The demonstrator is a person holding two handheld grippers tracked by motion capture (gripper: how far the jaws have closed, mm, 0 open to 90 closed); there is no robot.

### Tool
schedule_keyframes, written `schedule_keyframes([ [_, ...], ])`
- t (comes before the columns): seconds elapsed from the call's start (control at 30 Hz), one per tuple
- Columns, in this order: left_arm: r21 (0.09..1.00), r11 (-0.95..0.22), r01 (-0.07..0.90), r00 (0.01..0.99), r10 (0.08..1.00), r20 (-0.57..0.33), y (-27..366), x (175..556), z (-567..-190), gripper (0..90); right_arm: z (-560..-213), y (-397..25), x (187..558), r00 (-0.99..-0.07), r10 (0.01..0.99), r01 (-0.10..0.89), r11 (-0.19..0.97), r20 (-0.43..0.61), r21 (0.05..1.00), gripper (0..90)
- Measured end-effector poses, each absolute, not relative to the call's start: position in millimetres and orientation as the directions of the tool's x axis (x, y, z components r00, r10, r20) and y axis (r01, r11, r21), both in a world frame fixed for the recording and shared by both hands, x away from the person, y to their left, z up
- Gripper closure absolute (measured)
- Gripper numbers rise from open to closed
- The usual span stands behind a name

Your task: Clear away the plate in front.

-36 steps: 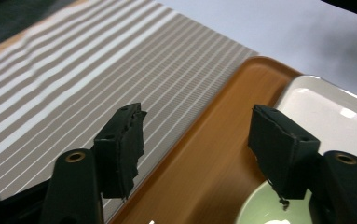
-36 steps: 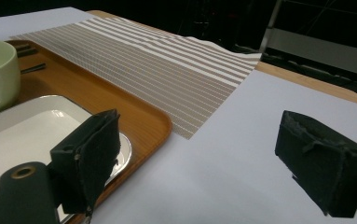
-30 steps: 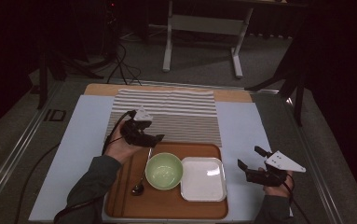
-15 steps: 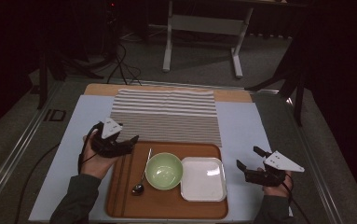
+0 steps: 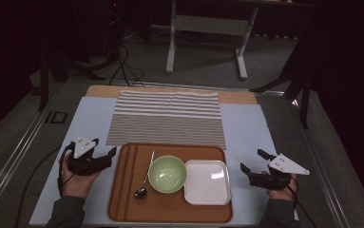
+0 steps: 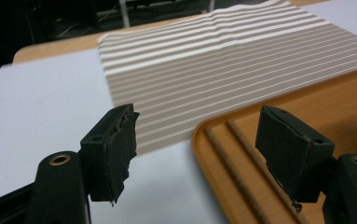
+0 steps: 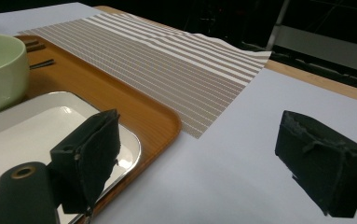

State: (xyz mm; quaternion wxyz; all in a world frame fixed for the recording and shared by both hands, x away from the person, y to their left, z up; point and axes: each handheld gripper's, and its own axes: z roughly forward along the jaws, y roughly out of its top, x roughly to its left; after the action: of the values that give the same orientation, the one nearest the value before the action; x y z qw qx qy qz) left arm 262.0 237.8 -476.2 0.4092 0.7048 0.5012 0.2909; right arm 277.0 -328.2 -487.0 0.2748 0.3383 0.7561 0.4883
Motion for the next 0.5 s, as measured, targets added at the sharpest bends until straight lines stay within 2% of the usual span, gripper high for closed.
schedule_keyframes([
  [0.23, 0.877, -0.114, 0.467, 0.27, 0.963, -0.019, 257.3, 242.9, -482.3, 29.3, -486.2, -328.4, 276.2, -0.623, 0.778, 0.236, 0.291, -0.085, 0.927, 13.4],
  [0.5, 0.887, -0.108, 0.449, 0.218, 0.976, 0.009, 268.6, 231.3, -485.2, 29.0, -484.8, -328.8, 274.4, -0.626, 0.774, 0.225, 0.289, -0.089, 0.93, 13.4],
])
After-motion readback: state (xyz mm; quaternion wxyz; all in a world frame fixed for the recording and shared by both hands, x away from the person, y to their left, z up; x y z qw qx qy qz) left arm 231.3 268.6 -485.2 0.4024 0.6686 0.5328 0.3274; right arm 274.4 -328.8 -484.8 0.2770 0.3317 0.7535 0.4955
